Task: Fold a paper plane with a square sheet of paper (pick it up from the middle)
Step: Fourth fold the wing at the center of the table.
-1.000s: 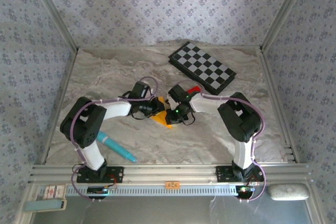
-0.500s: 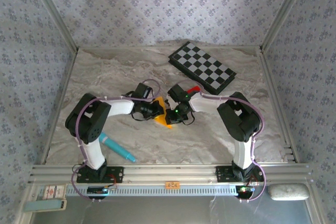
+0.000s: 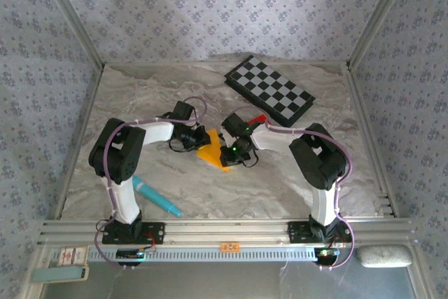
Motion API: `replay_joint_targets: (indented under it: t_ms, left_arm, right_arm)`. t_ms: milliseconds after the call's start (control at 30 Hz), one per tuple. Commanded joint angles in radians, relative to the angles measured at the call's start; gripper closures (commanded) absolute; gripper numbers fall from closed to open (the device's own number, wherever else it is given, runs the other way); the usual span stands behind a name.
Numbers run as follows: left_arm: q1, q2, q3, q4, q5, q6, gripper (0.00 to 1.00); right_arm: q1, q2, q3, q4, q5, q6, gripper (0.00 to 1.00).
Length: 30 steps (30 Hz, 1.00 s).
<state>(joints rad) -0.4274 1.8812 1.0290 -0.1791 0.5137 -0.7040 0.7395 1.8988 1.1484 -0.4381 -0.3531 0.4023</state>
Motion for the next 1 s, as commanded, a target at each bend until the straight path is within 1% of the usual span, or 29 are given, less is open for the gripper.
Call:
replay_joint_targets:
  t_ms: [0,300,567,633,700,867,967]
  left_arm:
    - [0.063,0.05,0.026,-0.039,-0.099,0.072,0.89]
    - [0.168,0.105,0.088,-0.071,-0.117,0.134,0.88]
    - [0.229,0.085,0.16,-0.087,-0.116,0.147,0.88]
    - [0.233,0.051,0.17,-0.089,-0.121,0.144,0.88]
    - [0.231,-0.018,0.138,-0.053,-0.105,0.108,0.87]
    - [0.206,-0.218,-0.024,0.049,-0.083,0.002,0.87]
    - [0.165,-0.267,-0.099,0.088,-0.06,-0.051,0.87]
  right_arm:
    - [-0.006,0.077,-0.062,-0.158,0.166,-0.017,0.89]
    - [-0.006,0.079,-0.067,-0.191,0.173,-0.017,0.9]
    - [-0.005,0.076,-0.063,-0.188,0.169,-0.011,0.9]
    - [-0.007,0.072,-0.061,-0.188,0.161,-0.01,0.89]
    - [-0.008,0.064,-0.056,-0.188,0.148,-0.009,0.89]
    - [-0.012,0.046,-0.042,-0.178,0.117,-0.011,0.89]
    - [-0.012,0.037,-0.038,-0.174,0.097,-0.016,0.88]
